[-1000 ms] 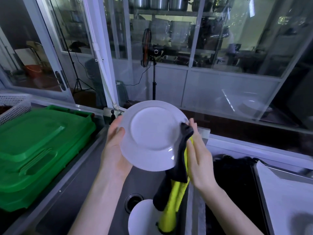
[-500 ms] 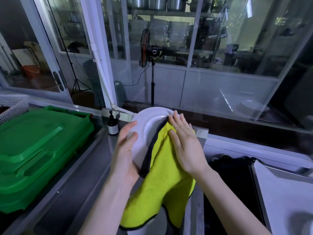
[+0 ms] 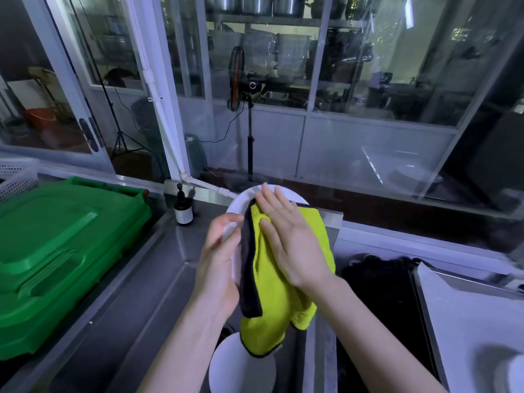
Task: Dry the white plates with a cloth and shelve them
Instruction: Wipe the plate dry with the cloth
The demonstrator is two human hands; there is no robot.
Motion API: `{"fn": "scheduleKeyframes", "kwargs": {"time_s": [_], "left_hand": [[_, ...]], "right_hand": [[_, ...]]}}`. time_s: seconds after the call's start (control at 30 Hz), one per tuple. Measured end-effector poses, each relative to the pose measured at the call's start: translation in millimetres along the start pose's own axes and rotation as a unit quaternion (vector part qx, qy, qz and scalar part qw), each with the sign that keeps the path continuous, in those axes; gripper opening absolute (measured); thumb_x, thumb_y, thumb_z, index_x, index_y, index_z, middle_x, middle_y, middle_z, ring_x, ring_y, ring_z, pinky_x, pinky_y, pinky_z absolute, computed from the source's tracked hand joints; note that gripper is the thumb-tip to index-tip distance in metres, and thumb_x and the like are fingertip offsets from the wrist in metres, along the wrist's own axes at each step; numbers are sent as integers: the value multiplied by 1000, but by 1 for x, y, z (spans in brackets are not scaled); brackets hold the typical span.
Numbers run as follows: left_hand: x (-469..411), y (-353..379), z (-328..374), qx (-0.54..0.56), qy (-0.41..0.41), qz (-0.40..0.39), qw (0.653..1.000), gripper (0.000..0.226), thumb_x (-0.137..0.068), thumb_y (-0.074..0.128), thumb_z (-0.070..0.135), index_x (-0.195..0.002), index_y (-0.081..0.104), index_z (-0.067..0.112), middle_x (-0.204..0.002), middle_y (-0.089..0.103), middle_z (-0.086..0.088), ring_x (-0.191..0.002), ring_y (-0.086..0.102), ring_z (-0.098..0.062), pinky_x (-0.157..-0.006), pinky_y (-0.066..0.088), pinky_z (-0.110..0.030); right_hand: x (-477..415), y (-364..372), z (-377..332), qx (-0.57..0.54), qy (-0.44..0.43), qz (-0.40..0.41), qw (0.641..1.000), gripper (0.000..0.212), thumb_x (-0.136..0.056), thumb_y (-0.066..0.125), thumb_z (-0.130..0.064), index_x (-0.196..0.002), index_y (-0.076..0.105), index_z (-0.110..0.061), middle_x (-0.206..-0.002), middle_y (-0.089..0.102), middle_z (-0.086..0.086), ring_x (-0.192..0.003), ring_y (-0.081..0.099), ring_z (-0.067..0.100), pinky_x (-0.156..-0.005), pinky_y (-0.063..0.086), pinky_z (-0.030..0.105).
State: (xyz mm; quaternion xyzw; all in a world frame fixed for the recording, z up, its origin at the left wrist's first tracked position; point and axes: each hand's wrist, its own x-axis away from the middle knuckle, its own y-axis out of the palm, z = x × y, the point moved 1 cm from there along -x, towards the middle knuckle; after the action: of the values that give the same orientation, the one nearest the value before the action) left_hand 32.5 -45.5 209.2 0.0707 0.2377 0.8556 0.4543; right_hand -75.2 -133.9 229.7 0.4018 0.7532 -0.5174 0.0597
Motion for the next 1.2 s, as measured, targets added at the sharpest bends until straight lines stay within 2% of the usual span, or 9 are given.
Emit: {"fn": "scheduleKeyframes", "kwargs": {"time_s": [0.13,0.23,0.37,0.57,0.7,0.8,0.97,1.1,1.2], "left_hand": [[3,-6,1,-44,-3,-20,999,19,-78,59,25,-90,68,35,-86,70,22,-84,66,6,-74,49,-26],[3,-8,3,-15,2,-32,999,18,-82,59,20,-88,71,32,-86,73,11,-80,69,-2,-65,53,-17],[4,-8,-2,24,-15,-43,999,16,-83,61,17,-84,69,30,-87,70,3,-81,66,-8,-70,51,-20],[4,-19,1,36,-42,-13,998,22,-71,68,25,-92,68,31,-109,61,-6,-107,55,-28,-90,36,-46],[-3,-22,7,83,-18,24,996,20,-77,60,18,-88,70,32,-106,70,4,-102,62,-24,-85,44,-40],[-14,-19,7,119,-8,50,992,21,-83,60,13,-90,67,31,-114,68,1,-94,68,-20,-75,53,-35],[-32,1,10,113,-3,44,993,23,-76,59,19,-82,72,37,-107,68,7,-98,67,-19,-76,56,-35],[-42,7,15,105,-27,68,992,24,-76,59,18,-84,73,35,-132,60,-5,-128,56,-31,-108,41,-50],[-49,7,15,107,-36,64,992,29,-86,58,12,-83,74,36,-128,63,1,-124,60,-29,-99,47,-47]], "right_hand": [[-19,-7,9,-23,93,25,995,45,-106,32,-29,-150,34,-21,-160,23,-10,-150,8,9,-122,9,41],[-15,-2,-5,26,18,5,999,45,-106,31,-31,-150,36,-24,-159,25,-12,-150,7,8,-123,6,38],[-10,3,-10,42,-69,-43,996,46,-105,31,-33,-149,39,-22,-158,27,-12,-150,10,6,-123,6,33],[-14,-10,30,-62,119,22,991,42,-106,37,-28,-147,42,-22,-157,31,-9,-148,17,5,-122,14,31],[27,-8,35,-201,195,81,956,38,-103,37,-33,-139,35,-43,-153,27,-24,-146,18,-3,-118,13,13],[73,6,19,-179,152,138,962,42,-104,37,-31,-145,32,-38,-157,24,-22,-148,16,3,-120,13,20],[110,28,-15,-110,28,83,990,46,-102,43,-12,-147,40,-14,-159,29,-6,-150,18,19,-121,16,27],[96,-1,-13,-211,149,208,943,32,-103,40,-30,-126,62,-27,-127,63,-18,-125,55,7,-103,39,17],[82,-28,6,-159,222,254,928,25,-101,43,-27,-111,66,-27,-101,69,-22,-100,63,-2,-88,47,18]]}}
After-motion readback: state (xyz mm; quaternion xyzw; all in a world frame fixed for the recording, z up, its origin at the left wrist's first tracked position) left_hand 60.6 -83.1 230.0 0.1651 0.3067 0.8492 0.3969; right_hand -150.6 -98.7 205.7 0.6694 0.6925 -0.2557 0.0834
